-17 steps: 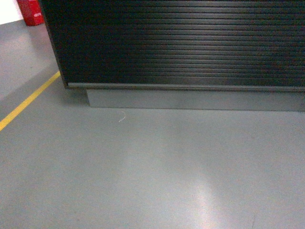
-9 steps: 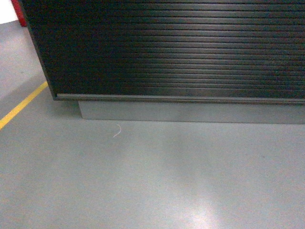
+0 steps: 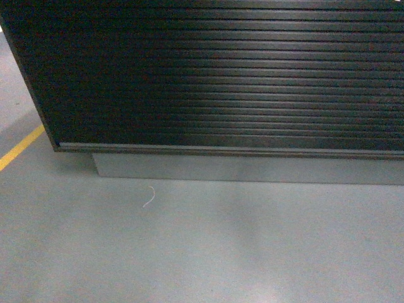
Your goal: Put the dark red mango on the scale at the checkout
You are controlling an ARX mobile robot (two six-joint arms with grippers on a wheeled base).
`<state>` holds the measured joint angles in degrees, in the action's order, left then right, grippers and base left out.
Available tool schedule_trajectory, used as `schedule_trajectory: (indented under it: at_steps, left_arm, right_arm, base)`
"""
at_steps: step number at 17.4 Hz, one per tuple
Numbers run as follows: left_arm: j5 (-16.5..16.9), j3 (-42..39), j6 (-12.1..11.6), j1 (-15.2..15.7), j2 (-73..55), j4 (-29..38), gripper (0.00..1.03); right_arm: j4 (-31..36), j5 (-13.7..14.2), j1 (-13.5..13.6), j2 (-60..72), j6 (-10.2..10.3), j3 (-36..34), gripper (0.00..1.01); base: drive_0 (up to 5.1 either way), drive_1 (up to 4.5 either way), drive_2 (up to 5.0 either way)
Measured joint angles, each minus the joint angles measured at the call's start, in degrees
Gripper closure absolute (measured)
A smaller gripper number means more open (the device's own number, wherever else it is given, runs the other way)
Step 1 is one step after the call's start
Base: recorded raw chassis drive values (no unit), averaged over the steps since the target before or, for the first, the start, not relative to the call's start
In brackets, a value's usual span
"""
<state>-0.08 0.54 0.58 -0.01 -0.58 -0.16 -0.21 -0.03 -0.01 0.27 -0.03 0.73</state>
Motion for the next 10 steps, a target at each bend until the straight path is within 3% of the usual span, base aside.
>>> schedule_trajectory:
  at_steps: [10]
  left_arm:
    - [0.07, 0.0, 0.0, 0.0, 0.0, -0.02, 0.05]
  right_arm:
    - [-0.02, 0.04, 0.0, 0.0, 0.0, 0.0, 0.03]
  base:
    - [0.1, 4.39, -4.3]
